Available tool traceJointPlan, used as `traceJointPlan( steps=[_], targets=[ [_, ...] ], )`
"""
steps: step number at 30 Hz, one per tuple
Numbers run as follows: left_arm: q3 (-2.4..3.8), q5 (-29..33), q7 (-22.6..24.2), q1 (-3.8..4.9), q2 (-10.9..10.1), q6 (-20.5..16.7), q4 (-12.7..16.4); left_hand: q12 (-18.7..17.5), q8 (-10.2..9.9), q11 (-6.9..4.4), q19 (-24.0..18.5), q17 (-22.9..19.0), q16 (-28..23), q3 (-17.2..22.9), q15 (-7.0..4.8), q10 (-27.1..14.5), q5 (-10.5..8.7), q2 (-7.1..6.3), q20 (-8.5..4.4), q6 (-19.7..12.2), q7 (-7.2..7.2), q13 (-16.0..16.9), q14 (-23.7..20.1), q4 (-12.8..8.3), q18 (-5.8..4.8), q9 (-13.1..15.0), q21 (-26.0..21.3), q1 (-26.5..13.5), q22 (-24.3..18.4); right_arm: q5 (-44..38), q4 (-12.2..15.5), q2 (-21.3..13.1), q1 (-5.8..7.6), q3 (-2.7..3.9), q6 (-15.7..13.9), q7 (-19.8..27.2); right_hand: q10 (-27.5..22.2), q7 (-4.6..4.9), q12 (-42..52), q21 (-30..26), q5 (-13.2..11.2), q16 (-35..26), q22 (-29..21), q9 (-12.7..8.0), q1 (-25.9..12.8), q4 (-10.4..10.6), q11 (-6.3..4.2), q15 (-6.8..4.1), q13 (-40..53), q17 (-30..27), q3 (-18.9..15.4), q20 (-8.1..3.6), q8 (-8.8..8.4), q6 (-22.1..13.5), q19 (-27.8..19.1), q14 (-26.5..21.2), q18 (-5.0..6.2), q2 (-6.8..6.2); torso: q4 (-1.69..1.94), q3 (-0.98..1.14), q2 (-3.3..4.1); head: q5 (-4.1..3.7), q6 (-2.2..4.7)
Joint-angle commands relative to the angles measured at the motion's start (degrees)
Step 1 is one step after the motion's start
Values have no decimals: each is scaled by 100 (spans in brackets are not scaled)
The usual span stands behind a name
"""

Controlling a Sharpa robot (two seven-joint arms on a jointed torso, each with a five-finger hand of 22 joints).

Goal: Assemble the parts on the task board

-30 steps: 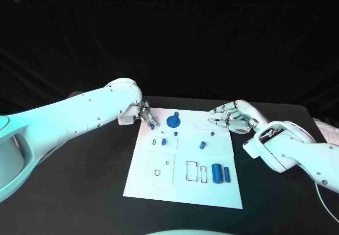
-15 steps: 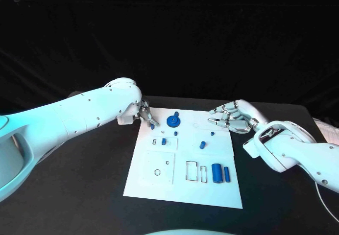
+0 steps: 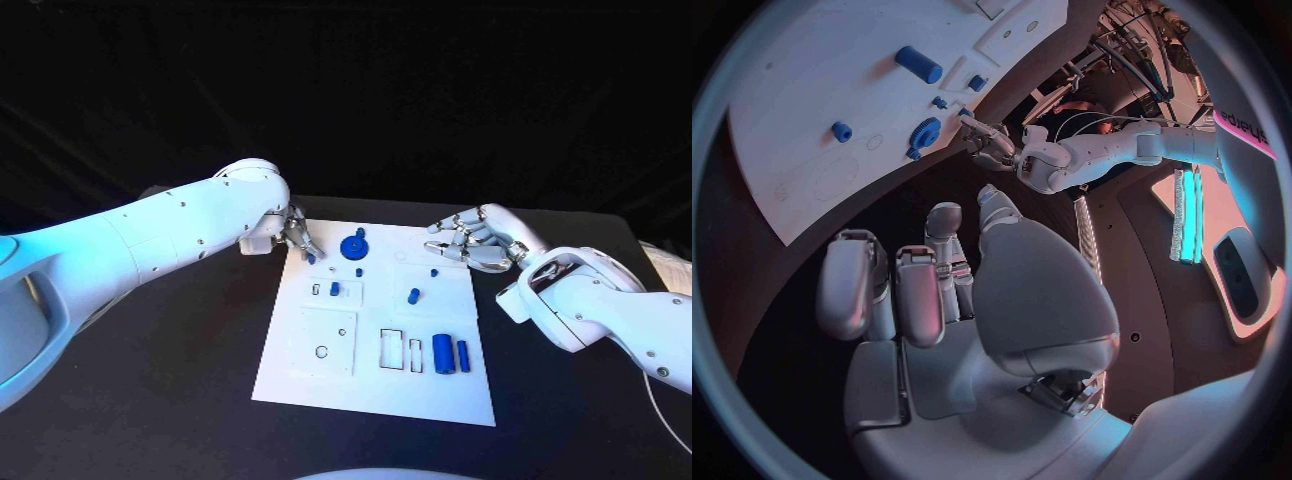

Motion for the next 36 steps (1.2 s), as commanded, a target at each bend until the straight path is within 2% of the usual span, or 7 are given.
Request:
traceJointPlan(
  steps=[1,9,12,17,20,25,36],
  targets=[
    [1,18,14,-1,8,78,8,26,26,0,26,1510,17,47,-50,41,-17,142,-18,34,-1,7,614,-16,-79,17,31,68,354,-10,1,9,-5,0,71,11,-35,13,0,-32,18,-38,-4,-6,8,11,-13,-1,-5,195,-39,-9,35,45,-27,315,4,69,2,2,2,1,-1],
    [1,94,71,-3,13,-32,2,-15,0,-50,20,1510,17,650,-96,12,24,465,-59,-77,-51,-25,614,-327,-73,42,7,788,353,-6,-1,13,-6,0,73,15,-25,12,23,-32,18,-35,-2,-6,8,11,-14,-1,9,200,-45,-10,36,47,-26,316,3,75,0,0,4,6,-7],
    [1,112,94,-3,14,-82,0,-57,-25,-47,9,1510,17,993,-99,-17,37,491,-69,-149,-40,-57,614,-494,-69,45,-16,1030,340,-4,-3,15,-6,0,76,6,-23,12,26,-31,18,-36,0,-5,7,12,-14,-1,10,200,-46,-10,37,48,-25,316,3,77,1,2,4,7,-6],
    [0,171,148,-4,-2,-140,7,-133,46,12,-1,1510,17,2178,-36,-18,202,174,-28,-225,48,-125,614,-725,-64,144,-52,956,343,-4,-10,19,-9,-1,79,-27,-27,11,26,-39,65,-50,-11,-5,11,15,-15,-2,1,185,-54,-10,40,54,-31,313,5,111,-4,5,-4,16,-5],
    [0,211,191,-4,-34,-188,39,-130,103,8,1,1510,17,2570,-34,2,192,28,-20,-242,40,-129,614,-827,-63,207,-60,780,353,-4,-13,21,-10,-2,88,-33,-30,11,26,-42,82,-53,-15,-5,15,13,-15,-2,-2,181,-59,-10,40,54,-33,312,6,117,-1,4,-5,24,3],
    [5,305,305,-4,-215,-484,297,-116,165,5,1,1510,17,2815,-41,23,203,-39,-14,-237,26,-122,614,-904,-63,262,-71,636,358,-4,-17,23,-11,-3,112,-48,-46,11,5,-54,120,-73,-35,-5,25,9,-15,-2,-23,158,-68,-10,40,54,-42,306,10,127,0,13,-10,34,14],
    [10,408,451,1,-909,-1192,1422,-95,254,-11,20,1510,17,3135,-50,64,202,-138,-20,-213,3,-112,614,-1027,-70,337,-57,426,393,-4,-22,11,-11,-6,126,-74,-65,13,-9,-69,191,-87,-58,-6,37,5,-14,0,-41,146,-87,-9,39,53,-55,301,14,137,26,13,-10,41,19]
  ],
)
